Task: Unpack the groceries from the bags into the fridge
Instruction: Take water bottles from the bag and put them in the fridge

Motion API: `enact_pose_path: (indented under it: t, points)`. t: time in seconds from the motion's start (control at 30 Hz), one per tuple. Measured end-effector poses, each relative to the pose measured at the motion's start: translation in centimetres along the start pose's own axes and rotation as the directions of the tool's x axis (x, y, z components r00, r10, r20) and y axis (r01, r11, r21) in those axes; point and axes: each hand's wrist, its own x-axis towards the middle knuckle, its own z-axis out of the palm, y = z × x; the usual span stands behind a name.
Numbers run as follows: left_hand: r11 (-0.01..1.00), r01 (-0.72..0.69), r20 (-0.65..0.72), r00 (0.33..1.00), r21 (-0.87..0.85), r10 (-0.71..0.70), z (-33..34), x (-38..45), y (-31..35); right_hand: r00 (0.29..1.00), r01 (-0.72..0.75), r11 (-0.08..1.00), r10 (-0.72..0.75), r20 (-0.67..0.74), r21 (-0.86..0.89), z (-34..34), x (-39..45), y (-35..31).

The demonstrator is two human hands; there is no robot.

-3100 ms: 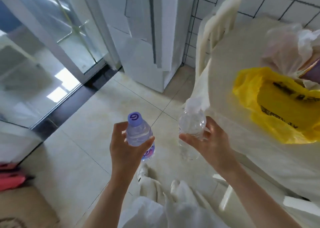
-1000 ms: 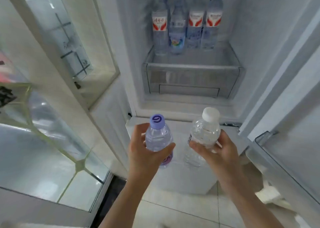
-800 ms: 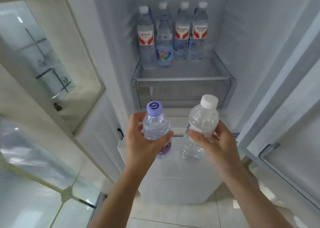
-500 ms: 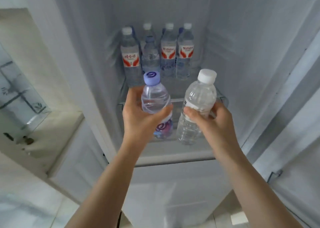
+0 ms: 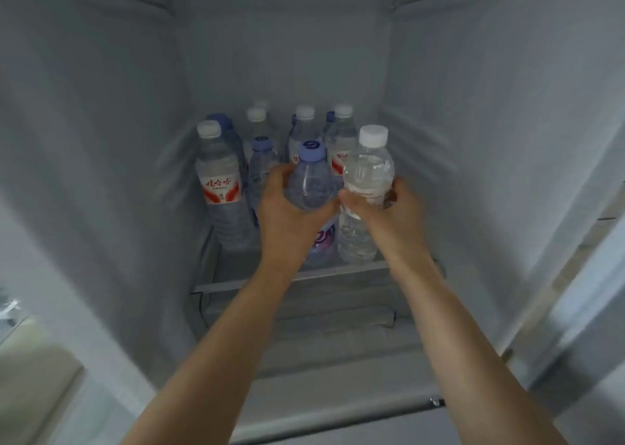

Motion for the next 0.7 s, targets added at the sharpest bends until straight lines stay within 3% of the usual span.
enact_pose_path:
  t: [0.47,0.6,0.7]
  points:
    - [0.999,-0.038,0.106,0.994,-0.005,0.038,2.1,2.0,-4.3,0.999,0.004,0.997,-0.006,-0.032,-0.083,0.8,3.0,3.7]
    - [0.996,-0.076,0.156,0.986,0.054,0.067,2.0,1.5,-4.8,1.0,0.008,0.994,-0.005,0.024,-0.113,0.6,2.7,3.8]
    - [0.977,-0.123,0.116,0.988,0.172,0.104,1.7,0.3,-5.2,0.998,0.041,0.987,-0.032,0.057,-0.158,0.5,2.0,4.8]
